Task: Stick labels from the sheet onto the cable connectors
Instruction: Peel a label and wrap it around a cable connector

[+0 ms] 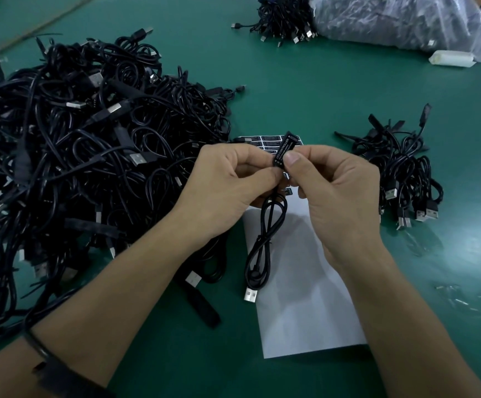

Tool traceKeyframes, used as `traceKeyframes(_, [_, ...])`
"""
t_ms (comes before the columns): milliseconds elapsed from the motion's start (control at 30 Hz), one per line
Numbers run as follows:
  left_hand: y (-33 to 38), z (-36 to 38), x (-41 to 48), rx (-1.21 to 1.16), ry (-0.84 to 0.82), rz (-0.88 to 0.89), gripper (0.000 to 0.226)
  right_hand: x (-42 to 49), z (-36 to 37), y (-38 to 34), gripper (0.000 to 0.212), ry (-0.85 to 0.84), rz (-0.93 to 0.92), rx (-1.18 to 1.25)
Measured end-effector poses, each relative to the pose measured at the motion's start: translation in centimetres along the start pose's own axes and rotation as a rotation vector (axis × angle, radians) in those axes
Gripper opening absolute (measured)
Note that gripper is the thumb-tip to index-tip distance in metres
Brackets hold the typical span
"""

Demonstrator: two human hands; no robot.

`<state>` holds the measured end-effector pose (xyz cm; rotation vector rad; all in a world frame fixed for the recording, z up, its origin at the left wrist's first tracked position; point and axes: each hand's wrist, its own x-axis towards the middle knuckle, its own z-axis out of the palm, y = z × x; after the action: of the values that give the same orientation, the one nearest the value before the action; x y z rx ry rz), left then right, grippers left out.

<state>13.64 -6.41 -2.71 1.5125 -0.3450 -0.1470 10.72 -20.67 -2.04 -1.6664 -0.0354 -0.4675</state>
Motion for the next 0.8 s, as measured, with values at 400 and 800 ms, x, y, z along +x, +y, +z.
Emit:
traceKeyframes(400, [0.20, 0.01, -0.12, -0.034, 0.006, 0.005, 0.011, -0.10, 0.15, 0.44, 0.017, 0.043, -0.027, -0.075])
traceKeyframes(800, [0.21, 0.07, -0.12, -0.056, 0.037, -0.005, 0.011, -0.35, 0.38, 0.29, 0.012, 0.071, -0.007, -0.079])
